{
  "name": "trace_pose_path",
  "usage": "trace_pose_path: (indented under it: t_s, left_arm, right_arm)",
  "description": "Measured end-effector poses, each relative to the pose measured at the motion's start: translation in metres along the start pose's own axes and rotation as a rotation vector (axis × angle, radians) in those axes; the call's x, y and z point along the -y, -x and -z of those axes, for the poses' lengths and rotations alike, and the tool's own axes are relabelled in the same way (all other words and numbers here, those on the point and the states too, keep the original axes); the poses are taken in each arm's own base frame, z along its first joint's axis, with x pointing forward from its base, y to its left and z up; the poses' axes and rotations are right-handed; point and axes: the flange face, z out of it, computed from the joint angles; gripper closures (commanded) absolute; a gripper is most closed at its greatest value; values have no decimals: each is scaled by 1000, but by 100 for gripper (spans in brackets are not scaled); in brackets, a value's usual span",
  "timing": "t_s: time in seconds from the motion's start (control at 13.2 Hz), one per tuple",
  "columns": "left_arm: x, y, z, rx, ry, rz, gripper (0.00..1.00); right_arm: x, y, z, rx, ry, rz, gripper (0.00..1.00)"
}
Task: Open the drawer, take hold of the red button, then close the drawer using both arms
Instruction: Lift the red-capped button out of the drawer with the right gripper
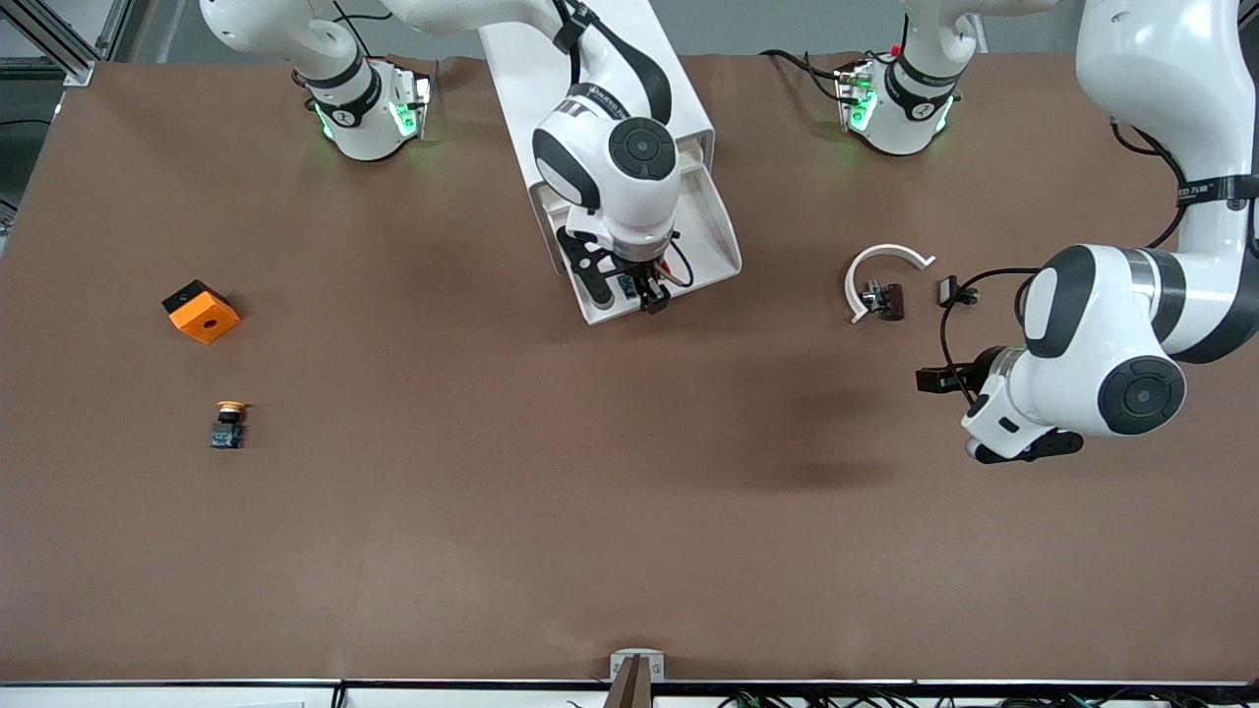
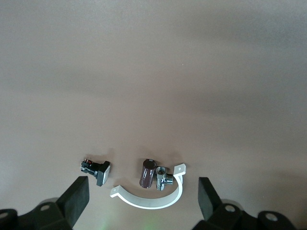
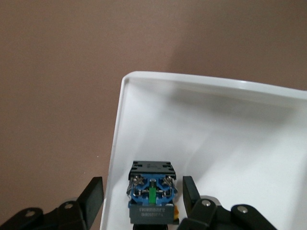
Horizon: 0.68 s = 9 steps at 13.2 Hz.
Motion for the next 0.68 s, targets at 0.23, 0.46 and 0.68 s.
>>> trace_pose_path:
  t_s: [0.23,0.46,0.68]
  left_arm:
    - [-3,1,0,0,1,-4,0]
    - [-17,5,0,1,4,0,0]
    - [-30,9,0,1,7,-3,0]
  right_arm:
    - [-1,3,1,1,-3,5,77]
    - [-2,4,1,-3,9,7,100]
    - [-4,3,1,-9,24,7,100]
